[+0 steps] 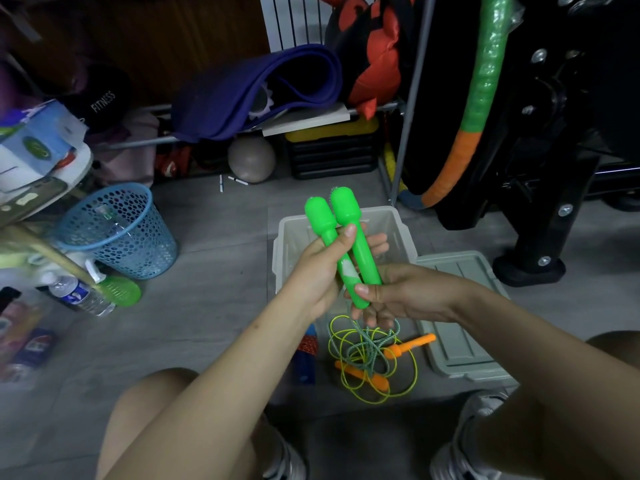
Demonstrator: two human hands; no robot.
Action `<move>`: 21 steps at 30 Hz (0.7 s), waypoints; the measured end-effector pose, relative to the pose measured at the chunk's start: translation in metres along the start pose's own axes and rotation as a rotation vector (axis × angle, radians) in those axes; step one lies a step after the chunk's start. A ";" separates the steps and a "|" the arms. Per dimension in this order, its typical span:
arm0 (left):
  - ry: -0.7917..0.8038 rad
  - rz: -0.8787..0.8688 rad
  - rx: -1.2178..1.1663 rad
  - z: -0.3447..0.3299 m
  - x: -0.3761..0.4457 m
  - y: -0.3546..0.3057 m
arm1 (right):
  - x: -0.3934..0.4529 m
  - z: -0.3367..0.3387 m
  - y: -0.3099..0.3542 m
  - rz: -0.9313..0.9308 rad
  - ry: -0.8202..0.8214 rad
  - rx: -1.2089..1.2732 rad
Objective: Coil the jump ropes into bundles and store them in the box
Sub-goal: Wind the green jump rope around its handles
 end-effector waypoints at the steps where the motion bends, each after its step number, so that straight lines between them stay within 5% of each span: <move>1: -0.003 0.003 -0.022 0.000 0.000 -0.001 | 0.000 -0.001 0.000 -0.010 0.015 -0.003; 13: -0.014 0.085 0.008 0.000 -0.005 -0.002 | -0.009 0.003 -0.003 -0.140 0.093 -0.189; 16: 0.035 0.155 0.075 0.003 -0.010 -0.007 | -0.022 0.029 0.019 -0.078 -0.062 -0.403; 21: 0.108 0.214 0.109 0.003 -0.017 -0.006 | -0.028 0.060 0.049 0.321 -0.412 -0.405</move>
Point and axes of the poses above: each hand's wrist, its own x-axis towards the middle knuckle, its own z-axis out of the back of the hand, y = z × x, the point moved 8 cm from there along x, towards the middle knuckle, and after that the axes turned 5 degrees about x, right-handed, at the moved point
